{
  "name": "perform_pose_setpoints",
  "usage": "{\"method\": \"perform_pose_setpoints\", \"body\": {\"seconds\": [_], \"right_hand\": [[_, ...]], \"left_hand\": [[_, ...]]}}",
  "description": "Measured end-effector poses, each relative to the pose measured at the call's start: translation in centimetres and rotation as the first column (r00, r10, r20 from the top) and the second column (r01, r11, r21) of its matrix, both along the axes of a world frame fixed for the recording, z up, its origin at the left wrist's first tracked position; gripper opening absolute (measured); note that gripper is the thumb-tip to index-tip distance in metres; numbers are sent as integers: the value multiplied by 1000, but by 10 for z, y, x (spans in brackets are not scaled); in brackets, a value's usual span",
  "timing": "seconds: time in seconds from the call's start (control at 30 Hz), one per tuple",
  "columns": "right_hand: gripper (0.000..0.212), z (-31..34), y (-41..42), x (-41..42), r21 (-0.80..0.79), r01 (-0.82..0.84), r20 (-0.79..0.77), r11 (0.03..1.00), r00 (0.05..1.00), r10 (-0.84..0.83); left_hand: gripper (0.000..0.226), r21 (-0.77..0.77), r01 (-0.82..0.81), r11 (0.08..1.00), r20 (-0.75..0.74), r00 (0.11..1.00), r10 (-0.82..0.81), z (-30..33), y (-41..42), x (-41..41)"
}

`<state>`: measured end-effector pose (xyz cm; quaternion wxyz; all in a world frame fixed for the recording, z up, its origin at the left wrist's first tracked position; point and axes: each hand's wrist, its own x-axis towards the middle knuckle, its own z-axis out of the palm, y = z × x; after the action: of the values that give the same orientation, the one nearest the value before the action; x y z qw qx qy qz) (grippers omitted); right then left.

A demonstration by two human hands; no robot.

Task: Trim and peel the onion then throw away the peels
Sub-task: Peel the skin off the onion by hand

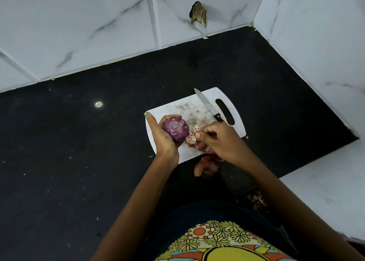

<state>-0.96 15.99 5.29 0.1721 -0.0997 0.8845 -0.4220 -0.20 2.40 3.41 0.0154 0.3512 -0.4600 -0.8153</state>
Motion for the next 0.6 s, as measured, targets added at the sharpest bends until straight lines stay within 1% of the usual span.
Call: {"method": "perform_pose_setpoints", "body": {"seconds": [0.13, 0.23, 0.3, 0.37, 0.43, 0.53, 0.6], "right_hand": [[11, 7, -3, -3, -132, 97, -80, 986, 991, -109], [15, 12, -6, -4, -181, 90, -124, 979, 986, -114], [7, 13, -9, -4, -188, 81, -124, 979, 987, -106], [20, 13, -10, -4, -220, 72, -60, 973, 994, -87], [32, 14, -12, -3, -280, 33, 31, 959, 999, -25], [53, 10, -15, 1, -264, -21, 39, 964, 999, 33], [56, 7, -16, 1, -279, 26, 72, 960, 997, -6]], "left_hand": [[76, -25, 23, 999, -34, 999, -24, -2, 0, 1], [78, -71, 48, 996, -53, 997, -52, -4, -1, 0], [79, -120, 58, 991, -63, 996, -66, -3, 0, 0], [79, -171, 64, 983, -73, 994, -78, -2, 1, 0], [77, -200, 76, 977, -81, 992, -94, 2, 3, 1], [75, -166, 117, 979, -84, 988, -132, 9, 6, 1], [78, -150, 187, 971, -93, 975, -202, 13, 8, 3]]}}
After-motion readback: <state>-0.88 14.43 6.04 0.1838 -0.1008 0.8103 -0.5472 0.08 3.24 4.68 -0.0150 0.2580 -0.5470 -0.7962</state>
